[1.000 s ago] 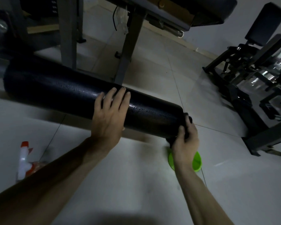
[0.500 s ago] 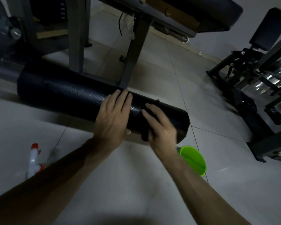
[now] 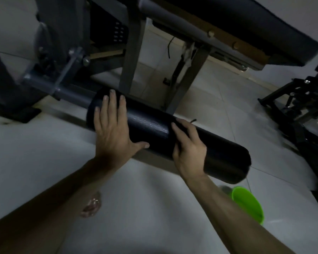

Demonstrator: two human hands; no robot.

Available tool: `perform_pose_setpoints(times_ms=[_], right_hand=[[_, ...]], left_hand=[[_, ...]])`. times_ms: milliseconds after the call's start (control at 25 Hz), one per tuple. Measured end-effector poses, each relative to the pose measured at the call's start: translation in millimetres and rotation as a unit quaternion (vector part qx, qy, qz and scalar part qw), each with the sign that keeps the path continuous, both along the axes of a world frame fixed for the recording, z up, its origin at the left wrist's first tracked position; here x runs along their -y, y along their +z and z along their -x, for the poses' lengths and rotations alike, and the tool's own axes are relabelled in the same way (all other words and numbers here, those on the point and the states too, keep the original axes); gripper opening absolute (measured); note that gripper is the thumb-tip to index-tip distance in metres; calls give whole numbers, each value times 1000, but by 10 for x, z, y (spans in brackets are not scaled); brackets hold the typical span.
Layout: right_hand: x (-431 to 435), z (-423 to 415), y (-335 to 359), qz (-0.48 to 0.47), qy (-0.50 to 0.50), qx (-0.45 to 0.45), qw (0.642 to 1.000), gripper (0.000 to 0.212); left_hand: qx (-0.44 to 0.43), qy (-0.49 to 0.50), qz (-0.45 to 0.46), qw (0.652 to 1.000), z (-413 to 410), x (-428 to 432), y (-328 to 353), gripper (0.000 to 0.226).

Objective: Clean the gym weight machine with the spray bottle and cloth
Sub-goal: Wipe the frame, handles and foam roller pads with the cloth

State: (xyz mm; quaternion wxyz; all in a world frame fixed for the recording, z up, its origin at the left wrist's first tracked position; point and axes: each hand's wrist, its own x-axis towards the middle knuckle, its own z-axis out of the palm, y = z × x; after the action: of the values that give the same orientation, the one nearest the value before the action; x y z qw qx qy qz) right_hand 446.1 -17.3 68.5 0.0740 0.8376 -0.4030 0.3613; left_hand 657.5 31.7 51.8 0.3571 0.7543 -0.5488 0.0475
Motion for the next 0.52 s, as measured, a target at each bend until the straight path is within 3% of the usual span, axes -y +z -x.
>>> perform_pose_setpoints(times_ms=[160, 240, 360, 400, 520], right_hand=[[59, -835, 40, -4, 86, -65, 994, 50], [80, -1277, 72, 8, 137, -82, 987, 52], [105, -1852, 175, 0, 195, -105, 975, 53], [123, -1920, 209, -10, 205, -119, 972, 54], [193, -1636, 246, 2, 219, -166, 961, 45]], left_hand=[[-190, 42, 19, 981, -276, -137, -122, 153], [-279, 11, 59, 958, -413, -201, -212, 127], [-304, -50, 115, 945, -677, -222, -279, 69], [-314, -57, 114, 941, -739, -218, -275, 63], [-369, -70, 91, 922, -772, -194, -283, 72]])
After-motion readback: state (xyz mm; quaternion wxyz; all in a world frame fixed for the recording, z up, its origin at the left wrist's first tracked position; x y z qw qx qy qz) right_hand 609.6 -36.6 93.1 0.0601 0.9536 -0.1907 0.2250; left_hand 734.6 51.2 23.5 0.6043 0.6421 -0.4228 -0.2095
